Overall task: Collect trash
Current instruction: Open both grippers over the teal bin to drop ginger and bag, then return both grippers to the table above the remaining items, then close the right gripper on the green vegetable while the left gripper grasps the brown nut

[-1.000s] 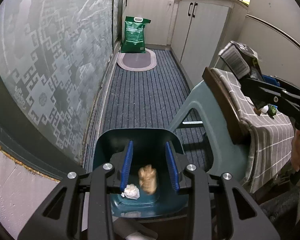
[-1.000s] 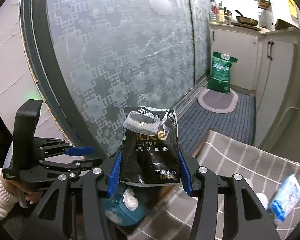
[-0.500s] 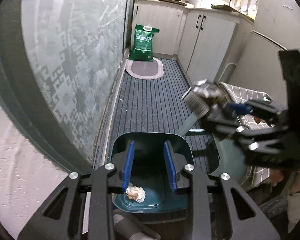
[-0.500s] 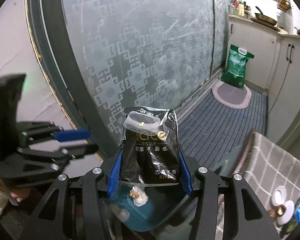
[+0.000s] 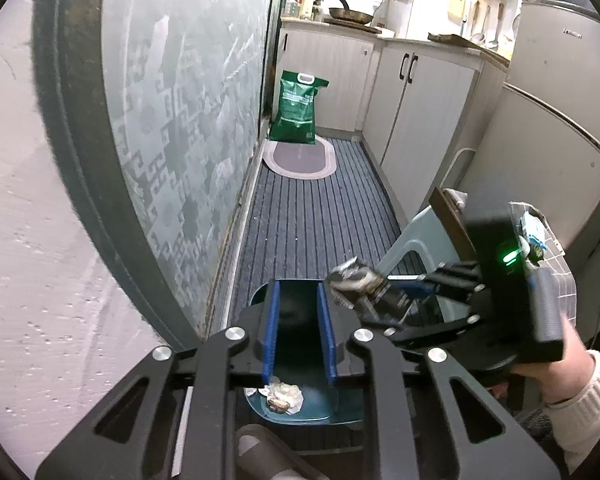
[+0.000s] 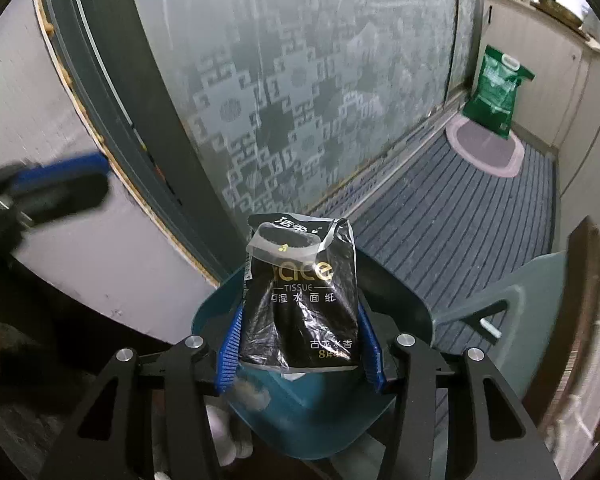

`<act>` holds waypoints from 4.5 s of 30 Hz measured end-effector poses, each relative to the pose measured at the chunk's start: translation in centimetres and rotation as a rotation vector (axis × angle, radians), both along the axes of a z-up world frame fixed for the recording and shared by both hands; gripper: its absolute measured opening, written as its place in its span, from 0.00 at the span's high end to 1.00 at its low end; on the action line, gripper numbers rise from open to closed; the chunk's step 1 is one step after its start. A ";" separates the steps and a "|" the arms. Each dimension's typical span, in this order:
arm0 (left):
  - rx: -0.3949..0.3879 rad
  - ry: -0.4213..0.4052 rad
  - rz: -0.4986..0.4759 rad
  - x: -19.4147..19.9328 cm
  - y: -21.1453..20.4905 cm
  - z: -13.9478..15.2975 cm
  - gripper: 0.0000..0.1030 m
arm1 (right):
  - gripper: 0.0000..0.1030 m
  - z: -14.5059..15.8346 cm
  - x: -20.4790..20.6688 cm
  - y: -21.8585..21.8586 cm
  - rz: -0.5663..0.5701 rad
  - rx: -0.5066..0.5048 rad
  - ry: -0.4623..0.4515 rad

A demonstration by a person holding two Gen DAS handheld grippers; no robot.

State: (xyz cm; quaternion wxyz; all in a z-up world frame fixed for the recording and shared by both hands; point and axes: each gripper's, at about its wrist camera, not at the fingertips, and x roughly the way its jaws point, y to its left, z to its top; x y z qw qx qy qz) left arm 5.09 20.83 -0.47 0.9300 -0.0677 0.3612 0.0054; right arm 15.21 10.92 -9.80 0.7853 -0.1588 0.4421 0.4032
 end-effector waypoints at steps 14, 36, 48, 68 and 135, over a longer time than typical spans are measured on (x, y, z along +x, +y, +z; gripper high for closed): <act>-0.015 -0.068 0.016 -1.7 0.5 2.4 0.81 | 0.43 -3.9 -0.1 2.0 0.017 -0.120 0.054; -0.048 -0.196 -0.028 -0.8 -3.6 6.3 0.69 | 0.62 6.0 -1.2 -4.0 0.004 0.173 -0.067; -0.042 -0.188 -0.105 1.8 -8.9 6.1 0.67 | 0.62 8.9 -0.6 -12.0 -0.096 0.188 -0.161; -0.018 -0.130 -0.211 5.6 -16.4 4.0 0.67 | 0.62 8.6 0.6 -23.1 -0.276 0.163 -0.199; 0.132 0.102 -0.389 12.2 -27.7 -4.8 0.67 | 0.75 6.7 0.7 -33.0 -0.411 0.198 -0.156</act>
